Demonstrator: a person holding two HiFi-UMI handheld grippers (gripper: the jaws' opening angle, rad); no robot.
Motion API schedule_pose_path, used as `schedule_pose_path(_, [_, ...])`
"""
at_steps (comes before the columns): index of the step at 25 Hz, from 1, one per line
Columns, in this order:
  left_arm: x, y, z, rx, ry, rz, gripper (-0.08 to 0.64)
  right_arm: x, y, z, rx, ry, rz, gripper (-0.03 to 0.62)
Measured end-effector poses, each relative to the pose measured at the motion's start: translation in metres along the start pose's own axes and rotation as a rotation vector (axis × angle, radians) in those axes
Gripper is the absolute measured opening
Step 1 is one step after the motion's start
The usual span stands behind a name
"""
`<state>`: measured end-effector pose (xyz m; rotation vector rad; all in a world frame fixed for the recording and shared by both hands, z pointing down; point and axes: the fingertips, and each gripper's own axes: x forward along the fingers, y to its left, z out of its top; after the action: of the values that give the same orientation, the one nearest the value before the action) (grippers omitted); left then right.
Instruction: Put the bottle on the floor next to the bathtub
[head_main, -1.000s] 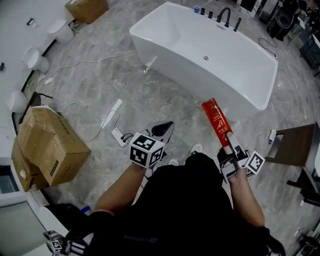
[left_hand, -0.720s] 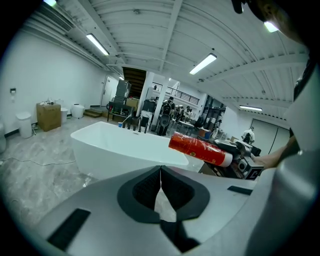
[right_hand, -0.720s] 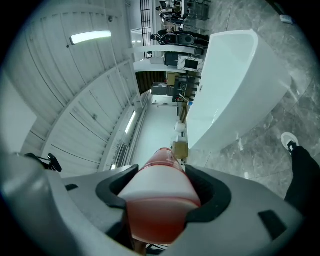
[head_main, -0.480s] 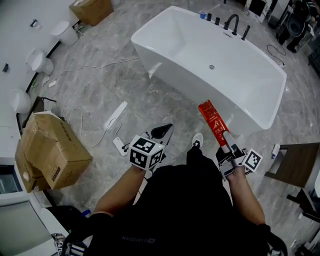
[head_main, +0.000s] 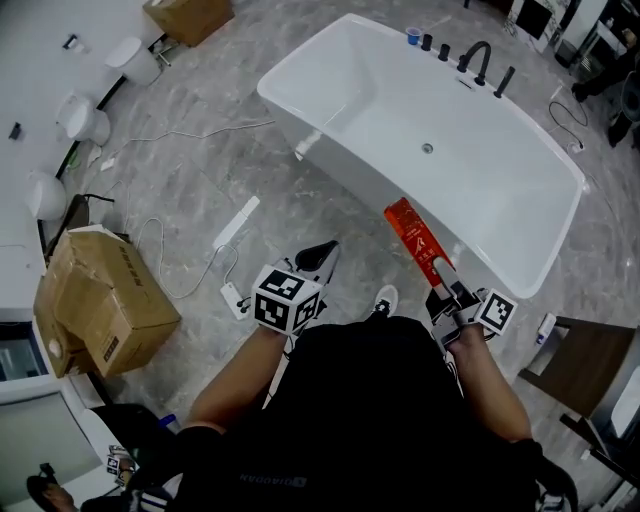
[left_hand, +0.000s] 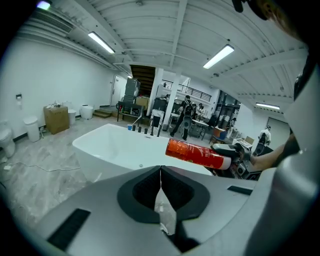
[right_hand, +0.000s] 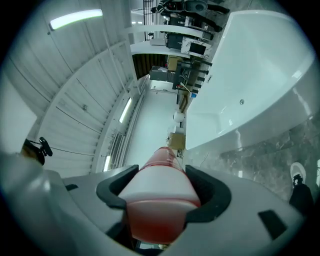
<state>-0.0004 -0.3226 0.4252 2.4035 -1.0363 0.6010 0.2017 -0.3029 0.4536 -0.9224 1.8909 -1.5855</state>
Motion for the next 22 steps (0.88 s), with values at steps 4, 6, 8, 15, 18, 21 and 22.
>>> schedule_pose_path(4, [0.026, 0.013, 0.009, -0.026, 0.013, 0.025, 0.017, 0.015, -0.023, 0.015, 0.002, 0.054, -0.039, 0.293])
schedule_pose_path(6, [0.034, 0.020, 0.011, -0.029, 0.019, 0.033, 0.017, 0.022, -0.034, 0.017, -0.013, 0.086, -0.061, 0.293])
schedule_pose_path(8, [0.038, 0.031, 0.009, -0.034, 0.035, 0.049, 0.017, 0.032, -0.049, 0.016, -0.022, 0.118, -0.090, 0.293])
schedule_pose_path(15, [0.046, 0.063, -0.015, -0.068, 0.127, 0.043, 0.017, 0.056, -0.097, 0.002, 0.012, 0.153, -0.201, 0.293])
schedule_pose_path(18, [0.049, 0.080, -0.022, -0.068, 0.151, 0.008, 0.017, 0.062, -0.115, -0.009, 0.002, 0.159, -0.301, 0.293])
schedule_pose_path(21, [0.061, 0.104, -0.027, -0.045, 0.174, -0.034, 0.017, 0.083, -0.132, -0.017, -0.006, 0.147, -0.339, 0.293])
schedule_pose_path(22, [0.064, 0.113, -0.031, -0.044, 0.187, -0.048, 0.017, 0.093, -0.137, -0.021, 0.006, 0.137, -0.339, 0.293])
